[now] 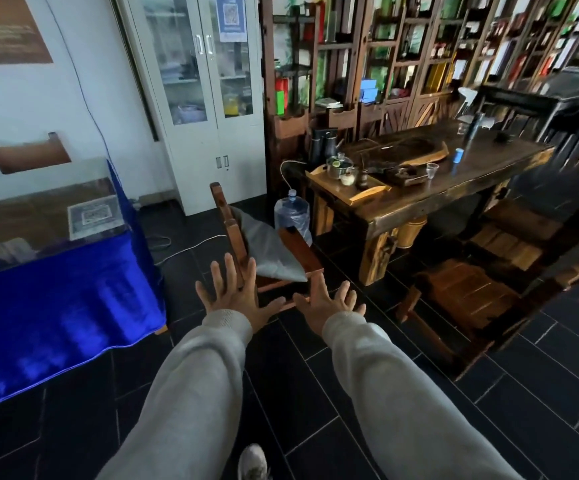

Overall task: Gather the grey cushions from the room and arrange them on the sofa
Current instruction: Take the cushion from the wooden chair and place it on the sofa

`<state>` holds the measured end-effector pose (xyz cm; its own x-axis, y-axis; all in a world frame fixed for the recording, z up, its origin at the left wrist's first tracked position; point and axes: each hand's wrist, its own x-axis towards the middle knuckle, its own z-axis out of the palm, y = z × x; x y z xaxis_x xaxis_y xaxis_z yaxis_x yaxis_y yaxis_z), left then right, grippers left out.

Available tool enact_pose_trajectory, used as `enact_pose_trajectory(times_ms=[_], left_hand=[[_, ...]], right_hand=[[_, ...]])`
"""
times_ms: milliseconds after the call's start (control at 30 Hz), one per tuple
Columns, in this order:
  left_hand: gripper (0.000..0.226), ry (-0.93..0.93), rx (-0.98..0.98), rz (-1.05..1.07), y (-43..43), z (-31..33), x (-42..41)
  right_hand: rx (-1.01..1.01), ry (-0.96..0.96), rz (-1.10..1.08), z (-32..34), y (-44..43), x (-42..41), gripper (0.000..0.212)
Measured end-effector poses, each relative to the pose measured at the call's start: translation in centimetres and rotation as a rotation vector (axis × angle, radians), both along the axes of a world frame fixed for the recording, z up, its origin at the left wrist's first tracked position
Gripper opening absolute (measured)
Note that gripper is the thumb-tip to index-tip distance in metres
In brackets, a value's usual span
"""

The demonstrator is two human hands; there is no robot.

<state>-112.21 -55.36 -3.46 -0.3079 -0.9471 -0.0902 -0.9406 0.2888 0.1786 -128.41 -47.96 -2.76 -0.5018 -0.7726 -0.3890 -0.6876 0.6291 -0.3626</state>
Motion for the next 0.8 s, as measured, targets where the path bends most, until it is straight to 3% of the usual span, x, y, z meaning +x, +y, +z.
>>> enact_pose_trajectory(times_ms=[333,800], left_hand=[[0.111,-0.085,0.124,-0.047,-25.9,-3.6,-2.0],[0.100,-0.271,0.257,-0.095,-51.6,-11.1,-12.2]], right_hand=[[0.170,-0.158,-0.091,-6.4,-23.4,-1.9,0.083],[0.245,-0.404,-0.199,-17.1,-50.6,-12.3,0.077]])
